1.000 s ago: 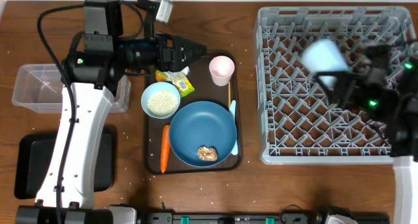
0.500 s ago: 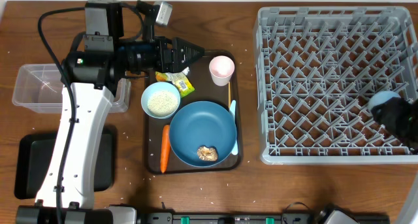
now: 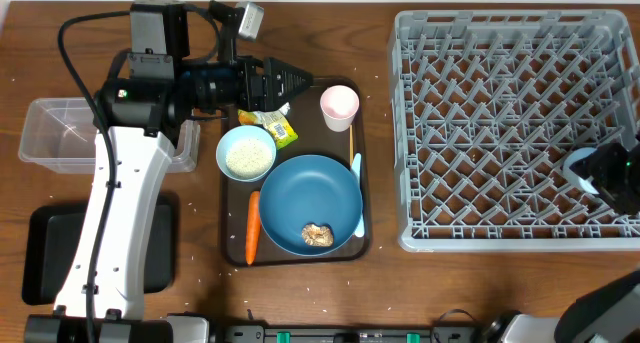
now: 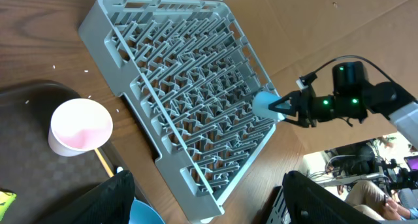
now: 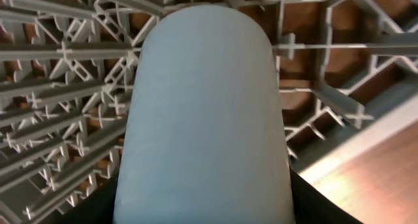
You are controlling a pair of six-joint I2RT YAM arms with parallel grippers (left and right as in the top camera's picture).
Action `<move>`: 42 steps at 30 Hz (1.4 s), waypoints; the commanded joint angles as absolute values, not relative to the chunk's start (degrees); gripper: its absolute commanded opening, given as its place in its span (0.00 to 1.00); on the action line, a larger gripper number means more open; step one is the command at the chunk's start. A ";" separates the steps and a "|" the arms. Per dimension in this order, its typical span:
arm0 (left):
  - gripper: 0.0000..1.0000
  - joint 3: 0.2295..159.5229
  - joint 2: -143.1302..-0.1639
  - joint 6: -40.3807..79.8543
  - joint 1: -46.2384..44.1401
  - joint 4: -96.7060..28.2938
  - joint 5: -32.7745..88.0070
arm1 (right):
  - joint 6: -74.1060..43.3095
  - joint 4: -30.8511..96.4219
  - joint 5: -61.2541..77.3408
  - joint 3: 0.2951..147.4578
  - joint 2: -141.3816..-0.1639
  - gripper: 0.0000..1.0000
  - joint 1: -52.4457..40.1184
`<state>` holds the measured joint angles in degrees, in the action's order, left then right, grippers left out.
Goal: Sort waste into correct bins and load items into the dishwasher rack
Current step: 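Place the blue cup upside down in the dish rack with right gripper, then grasp the pink cup with the left gripper and lift it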
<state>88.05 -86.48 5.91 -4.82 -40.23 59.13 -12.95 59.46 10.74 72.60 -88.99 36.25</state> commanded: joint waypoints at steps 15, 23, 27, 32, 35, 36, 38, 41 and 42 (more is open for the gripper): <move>0.74 88.71 -86.50 2.98 -10.26 -44.12 37.30 | -11.25 66.83 22.79 86.28 -87.09 0.76 35.48; 0.74 88.62 -90.43 -0.43 -19.79 -44.29 11.07 | -8.69 67.53 24.60 87.00 -80.68 0.72 27.29; 0.74 88.62 -96.73 -0.45 -21.21 -42.19 8.25 | -8.03 67.81 24.34 86.98 -79.59 0.75 21.12; 0.68 88.62 -105.86 -0.38 -21.08 -36.77 8.27 | -8.05 68.12 23.81 86.24 -79.64 0.76 16.53; 0.68 88.62 -109.34 -0.19 -21.08 -32.93 8.27 | -8.03 68.18 23.79 85.69 -79.77 0.76 15.53; 0.68 88.62 -110.17 -0.19 -21.08 -31.75 8.27 | -8.05 68.18 23.79 85.43 -79.77 0.76 15.44; 0.67 88.62 -111.42 -0.19 -21.08 -29.58 8.27 | -8.03 68.27 23.79 85.14 -79.77 0.76 15.44; 0.63 88.62 -113.49 0.89 -21.10 -27.68 8.32 | -8.05 68.58 23.79 84.95 -79.77 0.76 15.44; 0.62 88.62 -114.34 1.34 -21.15 -27.46 8.32 | -8.05 68.58 23.79 84.95 -79.79 0.76 15.44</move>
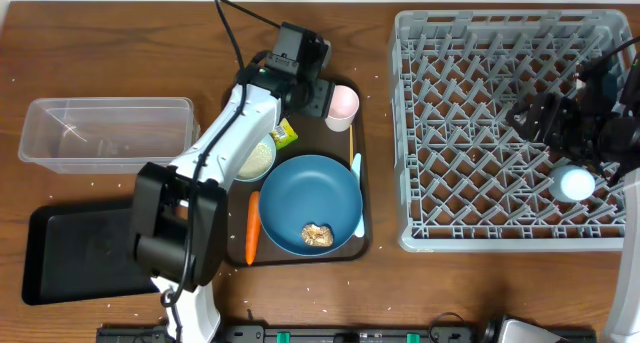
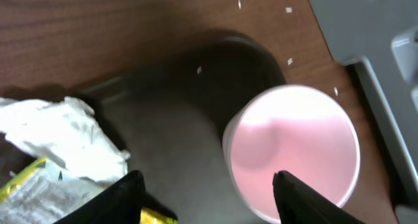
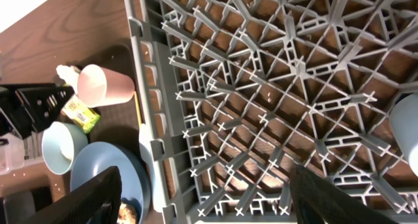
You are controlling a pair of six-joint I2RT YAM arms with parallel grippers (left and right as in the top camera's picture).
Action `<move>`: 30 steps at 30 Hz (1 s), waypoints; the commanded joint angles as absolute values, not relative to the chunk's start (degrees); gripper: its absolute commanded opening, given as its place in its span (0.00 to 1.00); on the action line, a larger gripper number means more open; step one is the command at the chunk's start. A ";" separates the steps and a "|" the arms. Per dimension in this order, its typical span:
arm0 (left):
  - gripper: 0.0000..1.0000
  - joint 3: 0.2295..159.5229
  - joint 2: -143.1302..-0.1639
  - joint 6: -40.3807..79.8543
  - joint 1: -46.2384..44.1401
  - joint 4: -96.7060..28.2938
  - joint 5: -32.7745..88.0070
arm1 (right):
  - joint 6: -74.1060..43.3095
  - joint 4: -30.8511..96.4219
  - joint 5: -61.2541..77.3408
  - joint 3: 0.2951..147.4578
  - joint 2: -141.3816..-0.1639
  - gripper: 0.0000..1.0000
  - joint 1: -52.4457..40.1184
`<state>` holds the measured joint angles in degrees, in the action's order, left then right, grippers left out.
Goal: Sort waste into correct bins and load items into the dishwasher rack
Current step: 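Grasp the pink cup with the left gripper and lift it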
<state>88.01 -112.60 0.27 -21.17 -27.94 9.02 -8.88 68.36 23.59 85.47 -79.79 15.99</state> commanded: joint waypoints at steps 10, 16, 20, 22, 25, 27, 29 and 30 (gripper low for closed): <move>0.37 88.62 -118.96 2.46 -21.30 -27.99 8.49 | -8.03 68.58 23.79 84.95 -79.79 0.77 15.44; 0.06 88.64 -118.34 2.48 -21.30 -28.29 8.47 | -8.03 68.55 23.79 84.95 -79.77 0.77 15.44; 0.06 88.64 -115.98 2.63 -21.30 -29.52 8.45 | -6.33 68.36 23.83 84.95 -79.79 0.79 15.25; 0.06 88.64 -113.43 2.66 -21.30 -30.98 8.49 | -2.02 68.01 23.86 84.95 -79.79 0.79 14.55; 0.06 88.64 -107.90 3.77 -21.28 -34.59 8.62 | 1.61 67.99 25.67 84.95 -79.79 0.79 12.80; 0.06 88.64 -103.81 3.70 -20.97 -36.91 12.14 | 4.03 67.88 27.99 84.95 -79.79 0.80 11.25; 0.06 88.64 -99.68 3.70 -20.12 -38.46 18.26 | 7.03 67.61 31.27 84.95 -79.79 0.80 9.50; 0.06 88.64 -97.82 3.70 -19.53 -38.89 21.43 | 8.64 67.46 32.99 84.95 -79.79 0.80 8.62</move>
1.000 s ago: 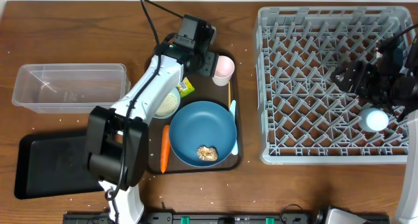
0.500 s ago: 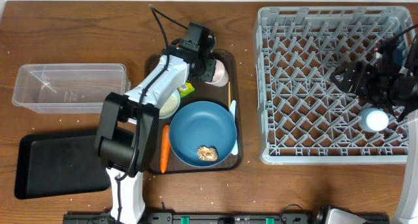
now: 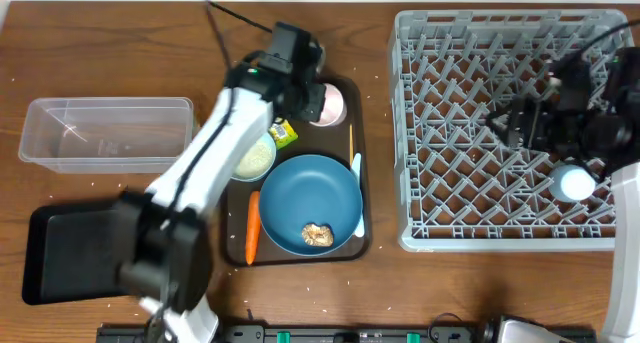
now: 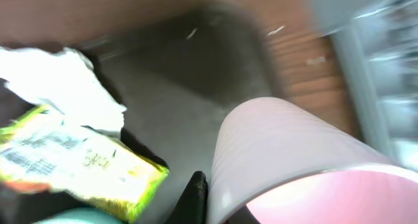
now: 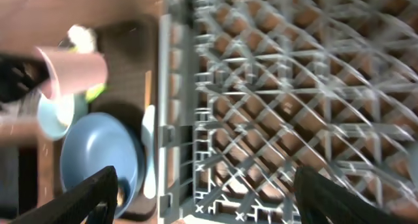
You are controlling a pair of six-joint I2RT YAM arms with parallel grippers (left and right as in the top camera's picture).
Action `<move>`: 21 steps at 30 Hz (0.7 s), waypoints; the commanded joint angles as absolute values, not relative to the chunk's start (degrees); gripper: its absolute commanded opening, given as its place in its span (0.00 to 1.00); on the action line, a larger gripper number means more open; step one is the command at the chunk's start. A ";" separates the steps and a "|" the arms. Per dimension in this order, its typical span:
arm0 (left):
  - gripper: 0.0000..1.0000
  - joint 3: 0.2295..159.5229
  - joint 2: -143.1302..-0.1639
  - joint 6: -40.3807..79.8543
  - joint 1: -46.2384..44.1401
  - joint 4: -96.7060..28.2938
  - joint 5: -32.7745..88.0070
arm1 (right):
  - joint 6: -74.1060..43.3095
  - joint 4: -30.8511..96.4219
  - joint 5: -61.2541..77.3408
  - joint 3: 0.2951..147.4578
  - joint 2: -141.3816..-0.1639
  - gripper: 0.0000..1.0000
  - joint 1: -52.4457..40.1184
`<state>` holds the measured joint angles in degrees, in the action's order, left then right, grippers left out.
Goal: Sort waste into correct bins and load items into the dishwasher rack
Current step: 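Grasp the pink cup with the left gripper and lift it, then hand the pink cup from the left gripper to the right gripper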
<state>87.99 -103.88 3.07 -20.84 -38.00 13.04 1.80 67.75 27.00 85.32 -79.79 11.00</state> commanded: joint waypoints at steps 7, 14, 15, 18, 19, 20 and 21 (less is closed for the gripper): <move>0.06 88.64 -87.64 3.75 -12.45 -39.35 50.33 | 14.09 61.71 47.55 84.95 -79.79 0.80 1.76; 0.06 88.64 -86.04 3.92 -6.83 -39.40 75.92 | 20.38 51.00 67.88 84.95 -79.77 0.79 -6.26; 0.06 88.64 -86.04 3.90 -6.37 -39.38 78.61 | 20.43 49.87 68.25 84.95 -79.77 0.79 -7.33; 0.06 88.64 -86.04 3.90 -6.00 -38.26 85.21 | 20.45 45.98 68.42 84.95 -79.77 0.79 -11.03; 0.06 88.64 -86.04 3.92 -6.02 -37.50 87.24 | 20.56 44.82 68.38 84.95 -79.77 0.79 -12.16; 0.06 88.64 -86.04 3.92 -6.09 -36.97 88.75 | 21.28 43.81 68.40 84.95 -79.77 0.79 -13.45; 0.06 88.64 -86.04 3.95 -6.13 -36.67 89.82 | 21.98 42.89 68.38 84.95 -79.77 0.79 -14.70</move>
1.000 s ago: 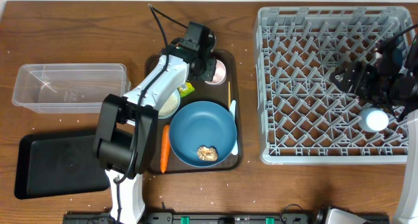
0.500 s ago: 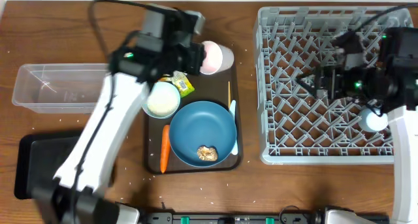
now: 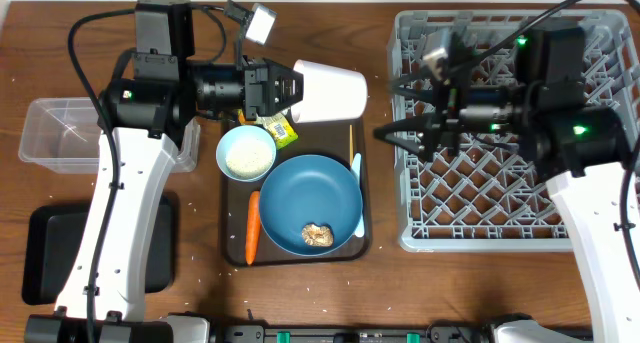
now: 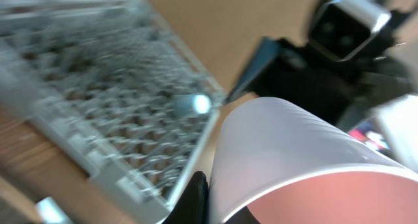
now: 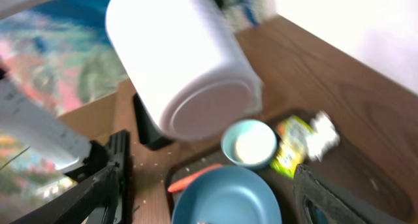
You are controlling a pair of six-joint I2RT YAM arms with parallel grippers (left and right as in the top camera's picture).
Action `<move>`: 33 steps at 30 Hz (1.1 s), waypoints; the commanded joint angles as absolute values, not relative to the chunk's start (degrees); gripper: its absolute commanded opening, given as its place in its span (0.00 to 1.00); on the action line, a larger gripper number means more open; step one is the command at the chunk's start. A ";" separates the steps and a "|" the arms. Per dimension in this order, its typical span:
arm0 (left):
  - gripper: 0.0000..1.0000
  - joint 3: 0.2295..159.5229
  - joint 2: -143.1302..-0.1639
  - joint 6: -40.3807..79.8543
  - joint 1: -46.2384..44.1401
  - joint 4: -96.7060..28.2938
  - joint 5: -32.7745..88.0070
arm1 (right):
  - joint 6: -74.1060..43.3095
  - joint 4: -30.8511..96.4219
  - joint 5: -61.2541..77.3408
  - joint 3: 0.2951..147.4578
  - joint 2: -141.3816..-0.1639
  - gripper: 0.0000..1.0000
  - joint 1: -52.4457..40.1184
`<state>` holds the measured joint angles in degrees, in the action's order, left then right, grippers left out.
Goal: Sort waste into correct bins and load items into the dishwasher rack
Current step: 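Hand the pink cup from the left gripper to the right gripper, then lower the pink cup into the dish rack beside the blue cup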
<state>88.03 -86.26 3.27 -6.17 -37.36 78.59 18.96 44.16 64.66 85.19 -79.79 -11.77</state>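
My left gripper [image 3: 293, 90] is shut on the rim of the pink cup [image 3: 328, 91], one finger [image 4: 198, 196] against its outer wall. The cup hangs sideways above the back of the brown tray [image 3: 232, 245], its base toward the grey dishwasher rack [image 3: 500, 223]. My right gripper [image 3: 400, 141] is open at the rack's left edge and faces the cup [image 5: 183, 74] from a short distance. A pale blue cup [image 4: 192, 104] shows blurred in the rack [image 4: 98, 87].
On the tray lie a blue plate [image 3: 315, 198] with a food scrap [image 3: 318, 234], a bowl of rice [image 3: 246, 153], a carrot [image 3: 252, 228], a yellow wrapper [image 3: 282, 132], a chopstick and a blue spoon [image 3: 356, 168]. A clear bin [image 3: 55, 133] and black bin [image 3: 90, 248] stand left.
The pink cup was at the tray's back right corner in my left gripper; now it is raised and turned sideways. My right gripper has moved from over the rack to its left edge.
First my right gripper held the blue cup in the rack while my left was open over the tray's back. Then the blue cup stood free in the rack and my left gripper straddled the pink cup. It then shut on the cup, which is now lifted.
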 commanded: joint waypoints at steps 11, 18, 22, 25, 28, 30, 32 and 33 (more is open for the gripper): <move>0.06 88.64 -86.02 5.04 -6.17 -36.62 90.02 | 24.27 34.59 67.29 84.95 -79.77 0.76 -21.37; 0.06 88.64 -86.02 5.02 -6.17 -36.62 90.02 | 21.12 28.21 67.31 84.95 -79.77 0.73 -21.34; 0.06 88.64 -86.02 5.02 -6.17 -36.62 90.02 | 17.96 26.33 67.33 84.95 -79.77 0.60 -21.45; 0.06 88.64 -86.02 5.02 -6.17 -36.60 90.02 | 17.12 26.41 67.42 84.95 -79.77 0.52 -21.45; 0.06 88.64 -86.02 5.02 -6.17 -36.58 90.00 | 16.45 26.37 67.53 84.95 -79.77 0.45 -21.45; 0.08 88.64 -86.02 5.02 -6.17 -36.58 90.00 | 16.29 26.46 67.51 84.95 -79.77 0.43 -21.45; 0.23 88.64 -86.04 5.02 -6.17 -36.60 90.00 | 16.16 26.44 66.94 84.95 -79.77 0.40 -21.45; 0.39 88.64 -86.02 5.02 -6.17 -36.60 90.00 | 15.11 26.44 65.63 84.95 -79.70 0.38 -21.45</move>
<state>88.03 -86.26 4.54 -6.11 -36.60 89.65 16.93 26.35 65.32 85.10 -79.85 -20.95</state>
